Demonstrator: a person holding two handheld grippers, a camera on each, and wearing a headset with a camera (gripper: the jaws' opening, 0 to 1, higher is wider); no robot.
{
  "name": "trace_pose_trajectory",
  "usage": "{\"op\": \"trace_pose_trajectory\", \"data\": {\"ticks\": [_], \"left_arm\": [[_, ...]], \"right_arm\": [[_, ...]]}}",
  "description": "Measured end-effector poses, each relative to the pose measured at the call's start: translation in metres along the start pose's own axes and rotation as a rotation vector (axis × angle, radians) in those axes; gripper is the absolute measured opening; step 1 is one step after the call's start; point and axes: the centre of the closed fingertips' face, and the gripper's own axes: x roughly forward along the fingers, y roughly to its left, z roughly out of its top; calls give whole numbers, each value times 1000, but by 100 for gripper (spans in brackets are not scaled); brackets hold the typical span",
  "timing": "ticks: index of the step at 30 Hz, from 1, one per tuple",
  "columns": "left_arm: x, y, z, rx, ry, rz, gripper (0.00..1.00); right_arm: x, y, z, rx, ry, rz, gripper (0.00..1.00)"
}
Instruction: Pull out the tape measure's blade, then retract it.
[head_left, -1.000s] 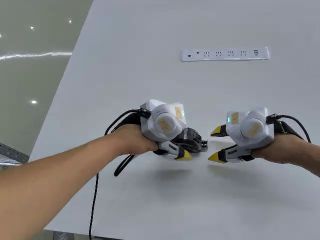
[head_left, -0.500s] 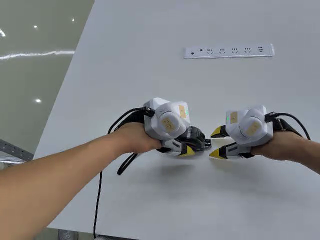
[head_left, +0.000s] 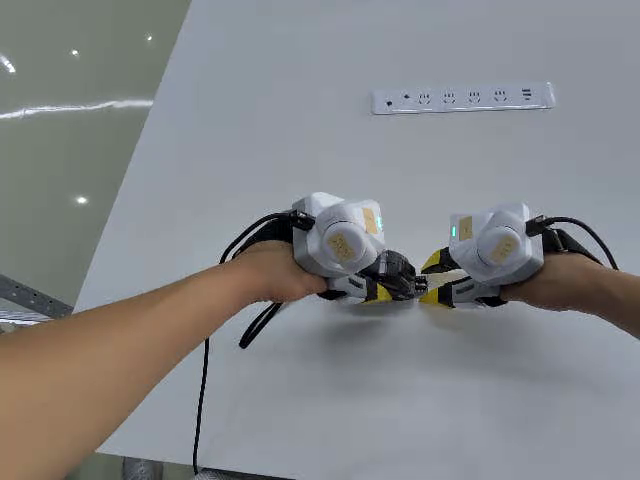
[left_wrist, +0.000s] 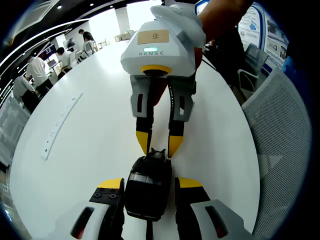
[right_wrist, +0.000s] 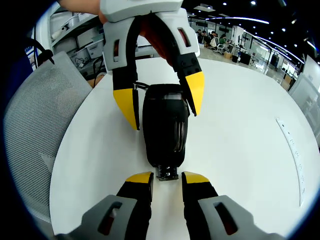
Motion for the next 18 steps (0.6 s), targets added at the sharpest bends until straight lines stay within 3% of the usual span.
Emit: {"op": "trace_pose_trajectory", "data": {"ticks": [18], "left_arm": [[0, 3, -1, 9, 12, 3, 31]], "right_arm": [[5, 0, -1, -31, 14, 7, 14]]}}
